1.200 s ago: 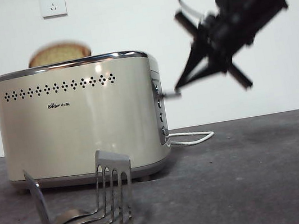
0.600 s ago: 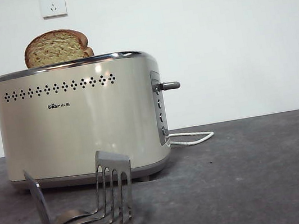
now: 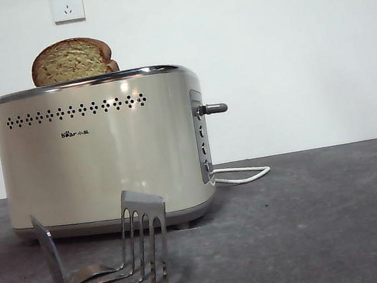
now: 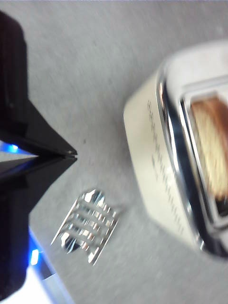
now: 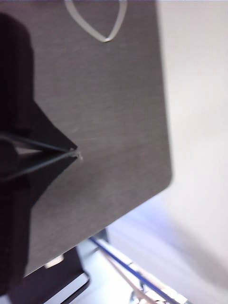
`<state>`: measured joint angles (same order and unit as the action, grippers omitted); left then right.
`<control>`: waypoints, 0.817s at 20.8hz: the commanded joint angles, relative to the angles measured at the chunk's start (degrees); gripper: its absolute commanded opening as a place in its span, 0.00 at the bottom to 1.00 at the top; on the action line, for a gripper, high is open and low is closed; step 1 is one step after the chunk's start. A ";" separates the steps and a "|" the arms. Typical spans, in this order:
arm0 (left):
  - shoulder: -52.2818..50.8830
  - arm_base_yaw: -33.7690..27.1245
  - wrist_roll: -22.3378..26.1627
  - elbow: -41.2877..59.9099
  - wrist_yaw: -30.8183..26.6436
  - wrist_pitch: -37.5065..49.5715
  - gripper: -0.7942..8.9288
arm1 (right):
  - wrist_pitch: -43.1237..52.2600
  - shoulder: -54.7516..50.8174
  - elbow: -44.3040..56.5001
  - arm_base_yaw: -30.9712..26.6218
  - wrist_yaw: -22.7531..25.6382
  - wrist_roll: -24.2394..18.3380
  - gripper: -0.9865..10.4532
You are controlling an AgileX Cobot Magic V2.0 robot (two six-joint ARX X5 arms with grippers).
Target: Pick up a slice of bread from the rack,put the bread on the toaster,press the button
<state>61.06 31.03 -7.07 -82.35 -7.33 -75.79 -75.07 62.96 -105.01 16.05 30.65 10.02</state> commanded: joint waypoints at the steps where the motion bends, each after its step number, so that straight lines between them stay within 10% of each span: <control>1: -3.10 -7.15 7.69 3.04 0.11 3.32 0.08 | -4.07 0.59 0.15 0.04 0.24 -0.24 0.09; 9: -36.11 -30.97 9.73 58.36 5.95 65.48 0.08 | -4.07 4.61 0.17 0.04 0.24 -0.17 0.09; 17: -55.43 -29.92 8.35 78.38 6.47 69.94 0.08 | -4.07 10.14 0.17 0.04 0.26 -0.17 0.09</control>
<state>6.81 0.89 1.85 -4.38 -0.89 -7.16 -77.91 72.62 -104.88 16.05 30.65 9.98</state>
